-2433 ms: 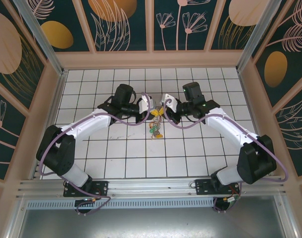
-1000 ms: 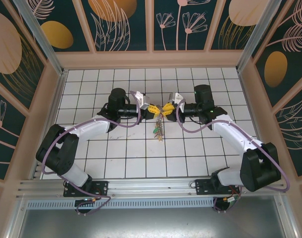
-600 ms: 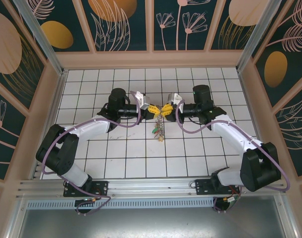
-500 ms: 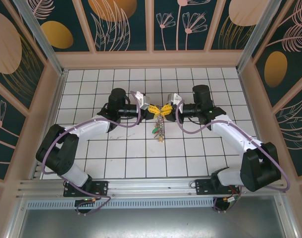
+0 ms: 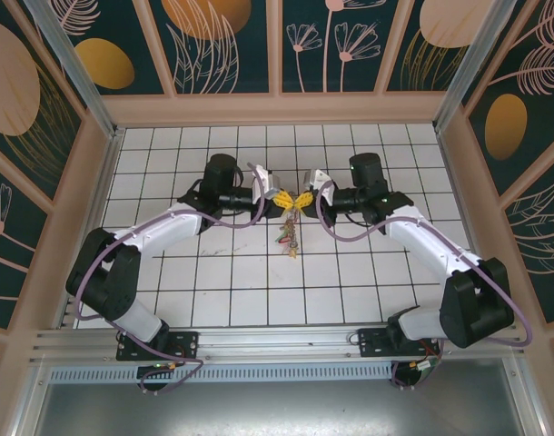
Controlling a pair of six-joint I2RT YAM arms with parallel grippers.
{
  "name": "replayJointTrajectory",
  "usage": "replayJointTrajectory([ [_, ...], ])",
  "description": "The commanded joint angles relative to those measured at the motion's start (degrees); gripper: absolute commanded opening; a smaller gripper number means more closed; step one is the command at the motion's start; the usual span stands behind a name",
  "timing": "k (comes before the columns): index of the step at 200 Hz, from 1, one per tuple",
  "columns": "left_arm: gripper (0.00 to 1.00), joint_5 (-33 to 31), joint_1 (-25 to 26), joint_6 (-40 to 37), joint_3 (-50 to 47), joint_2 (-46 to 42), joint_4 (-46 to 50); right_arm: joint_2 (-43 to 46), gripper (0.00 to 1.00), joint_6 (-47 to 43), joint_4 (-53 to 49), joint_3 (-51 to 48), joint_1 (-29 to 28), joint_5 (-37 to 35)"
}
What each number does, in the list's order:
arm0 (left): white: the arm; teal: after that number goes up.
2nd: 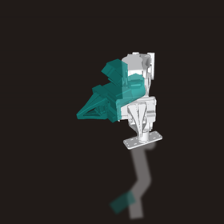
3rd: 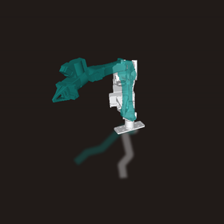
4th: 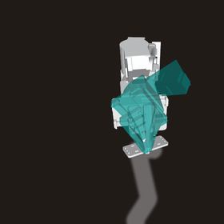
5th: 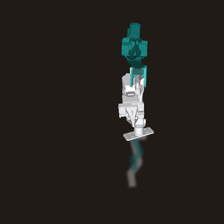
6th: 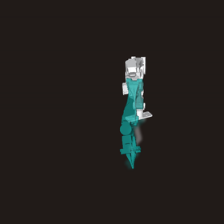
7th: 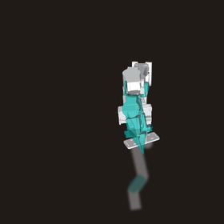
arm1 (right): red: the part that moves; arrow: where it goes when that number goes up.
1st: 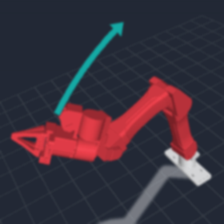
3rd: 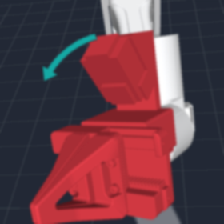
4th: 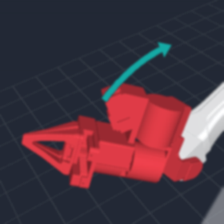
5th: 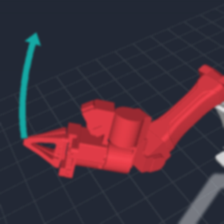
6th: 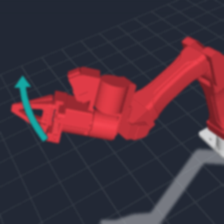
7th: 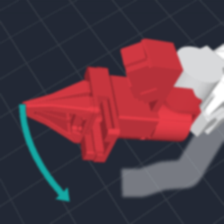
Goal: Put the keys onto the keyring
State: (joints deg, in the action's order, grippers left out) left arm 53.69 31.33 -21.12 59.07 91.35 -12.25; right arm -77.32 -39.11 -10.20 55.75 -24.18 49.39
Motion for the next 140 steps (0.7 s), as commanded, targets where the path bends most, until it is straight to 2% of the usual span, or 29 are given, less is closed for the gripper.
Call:
replayJointTrajectory([
  [1,0.19,-3.5,0.2,-10.1,4.5,1.1,15.1,-0.8,0.00,-2.7,-4.4,4.5,-1.5,-2.7],
  [41,0.17,-7.9,1.1,-13.9,7.6,2.0,21.2,-1.4,0.00,-2.9,-7.1,7.3,-3.4,-5.8],
  [67,0.10,-9.3,1.7,-15.2,9.4,2.9,23.8,-1.8,0.00,-3.3,-8.7,8.7,-4.7,-7.8],
  [77,0.00,-8.9,1.7,-15.8,10.0,3.1,24.7,-2.3,0.00,-3.5,-10.3,10.0,-5.2,-9.3],
  [85,0.00,-8.3,1.7,-15.8,10.1,3.1,24.7,-2.7,0.00,-3.4,-11.0,10.6,-5.3,-10.1],
  [111,0.00,-6.7,1.6,-12.1,7.0,0.9,17.7,-2.0,0.00,-4.2,-9.3,8.0,-4.9,-10.6],
  [140,0.00,-0.6,1.3,-5.4,2.4,-1.3,5.7,-0.5,0.08,-2.6,-2.9,2.9,-2.3,-3.5],
])
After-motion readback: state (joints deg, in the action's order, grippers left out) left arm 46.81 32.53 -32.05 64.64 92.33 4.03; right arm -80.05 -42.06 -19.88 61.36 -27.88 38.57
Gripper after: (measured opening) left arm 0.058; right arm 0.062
